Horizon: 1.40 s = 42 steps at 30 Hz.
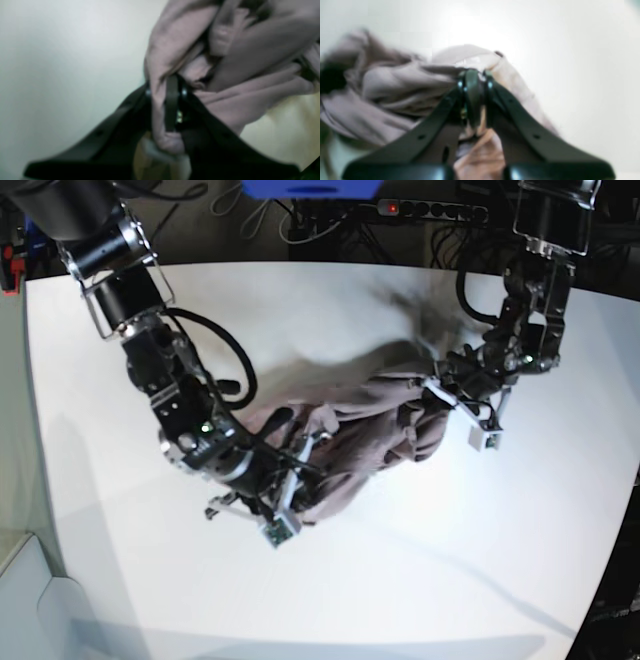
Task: Layout the t-shirt on the table in an organized manner, then fold the t-shirt properly
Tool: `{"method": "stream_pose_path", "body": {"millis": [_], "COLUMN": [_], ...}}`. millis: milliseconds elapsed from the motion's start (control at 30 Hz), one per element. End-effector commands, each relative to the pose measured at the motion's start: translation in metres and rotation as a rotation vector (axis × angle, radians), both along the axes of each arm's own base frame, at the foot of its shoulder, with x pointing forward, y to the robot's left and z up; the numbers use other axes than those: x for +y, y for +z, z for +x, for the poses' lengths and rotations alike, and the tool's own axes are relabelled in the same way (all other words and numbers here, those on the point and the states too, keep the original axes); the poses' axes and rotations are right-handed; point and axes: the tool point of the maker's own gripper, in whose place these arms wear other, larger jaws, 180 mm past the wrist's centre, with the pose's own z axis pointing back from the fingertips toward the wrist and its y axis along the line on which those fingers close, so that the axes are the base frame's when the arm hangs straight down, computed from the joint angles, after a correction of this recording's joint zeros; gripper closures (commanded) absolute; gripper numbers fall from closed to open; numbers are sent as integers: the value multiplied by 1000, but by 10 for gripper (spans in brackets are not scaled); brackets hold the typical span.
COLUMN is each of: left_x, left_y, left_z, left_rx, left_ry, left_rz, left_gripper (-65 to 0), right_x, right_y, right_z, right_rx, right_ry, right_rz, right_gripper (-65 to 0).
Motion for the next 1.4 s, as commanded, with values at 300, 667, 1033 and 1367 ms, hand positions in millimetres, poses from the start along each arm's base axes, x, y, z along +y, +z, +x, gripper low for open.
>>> {"method": "stream_pose_path", "body": {"millis": [300, 667, 1033, 1367], "left_x": [2, 4, 5, 27], "left_y": [11, 12, 13, 54], "left_z": [9, 9, 10, 23], "left_rx": [-39, -42, -44, -162], "left_ry": [-6, 0, 5, 116], "left_rz": [3, 3, -2, -43], "left_gripper": [-4, -4, -4, -4], "right_x": [-91, -181, -258, -306], "right_y": [53, 71, 23, -4], "right_z": [39, 46, -11, -52], "right_rx": [-130, -166, -75, -15], "right_ry": [-237, -489, -719, -837], "right_rz": [50, 127, 144, 95], "right_gripper": [0, 0, 0, 0]}}
